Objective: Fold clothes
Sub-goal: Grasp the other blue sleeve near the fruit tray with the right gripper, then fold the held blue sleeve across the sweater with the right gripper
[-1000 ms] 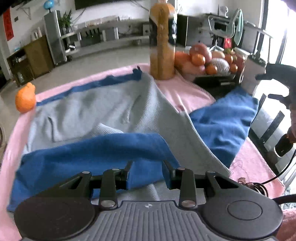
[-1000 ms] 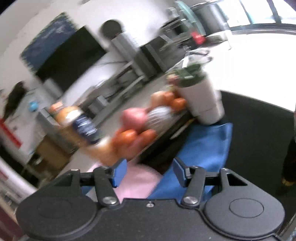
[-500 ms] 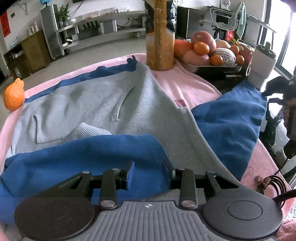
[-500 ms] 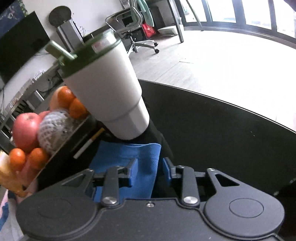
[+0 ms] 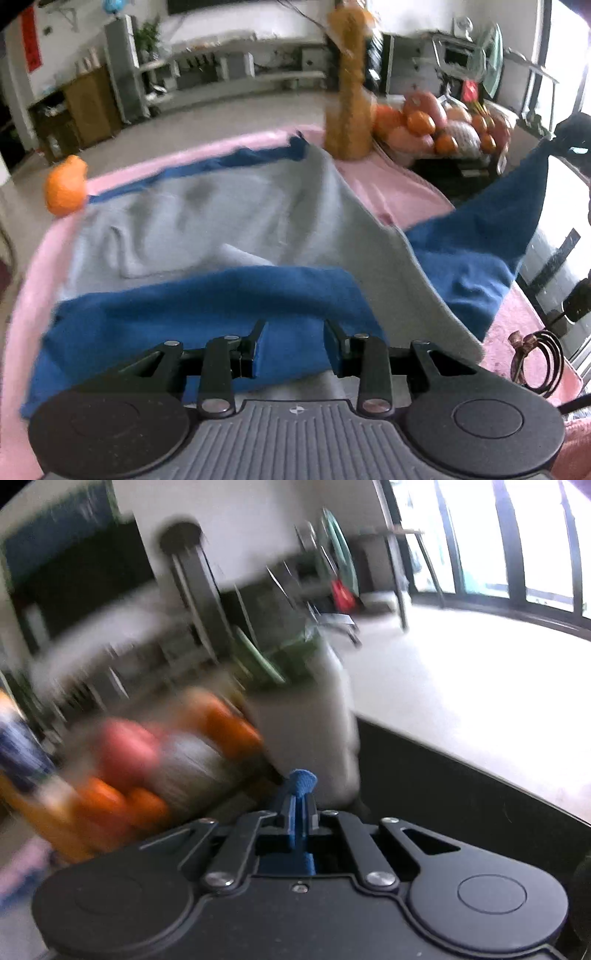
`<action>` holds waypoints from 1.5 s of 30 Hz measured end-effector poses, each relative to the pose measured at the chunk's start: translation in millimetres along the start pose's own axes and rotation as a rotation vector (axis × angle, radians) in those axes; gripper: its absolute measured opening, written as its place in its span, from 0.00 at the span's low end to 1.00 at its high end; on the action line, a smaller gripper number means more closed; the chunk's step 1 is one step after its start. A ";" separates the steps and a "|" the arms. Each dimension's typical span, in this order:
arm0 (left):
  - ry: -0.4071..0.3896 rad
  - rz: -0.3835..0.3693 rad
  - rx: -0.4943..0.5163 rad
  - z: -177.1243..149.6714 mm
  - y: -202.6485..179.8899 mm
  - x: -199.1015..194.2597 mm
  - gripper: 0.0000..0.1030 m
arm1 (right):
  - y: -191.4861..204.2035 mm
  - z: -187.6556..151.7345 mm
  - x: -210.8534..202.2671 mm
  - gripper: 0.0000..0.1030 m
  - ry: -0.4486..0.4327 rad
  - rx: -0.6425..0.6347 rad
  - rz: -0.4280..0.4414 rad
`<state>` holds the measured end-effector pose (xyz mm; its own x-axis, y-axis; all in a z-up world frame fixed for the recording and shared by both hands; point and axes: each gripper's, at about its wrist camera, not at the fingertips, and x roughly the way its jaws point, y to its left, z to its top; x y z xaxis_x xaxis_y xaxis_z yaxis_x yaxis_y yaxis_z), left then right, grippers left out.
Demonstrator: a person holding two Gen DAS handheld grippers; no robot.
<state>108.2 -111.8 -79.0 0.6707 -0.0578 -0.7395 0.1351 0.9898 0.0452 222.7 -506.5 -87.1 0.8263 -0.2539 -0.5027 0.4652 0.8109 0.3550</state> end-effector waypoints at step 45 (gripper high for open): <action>0.126 0.013 -0.555 -45.8 244.5 1.2 0.36 | 157.9 -152.6 -155.3 0.88 0.533 -0.299 0.371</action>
<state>108.6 136.0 -99.6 0.5729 -0.0628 -0.8172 -0.2991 0.9123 -0.2798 119.3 -258.6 -73.2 0.6103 0.2968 -0.7345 0.0132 0.9233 0.3840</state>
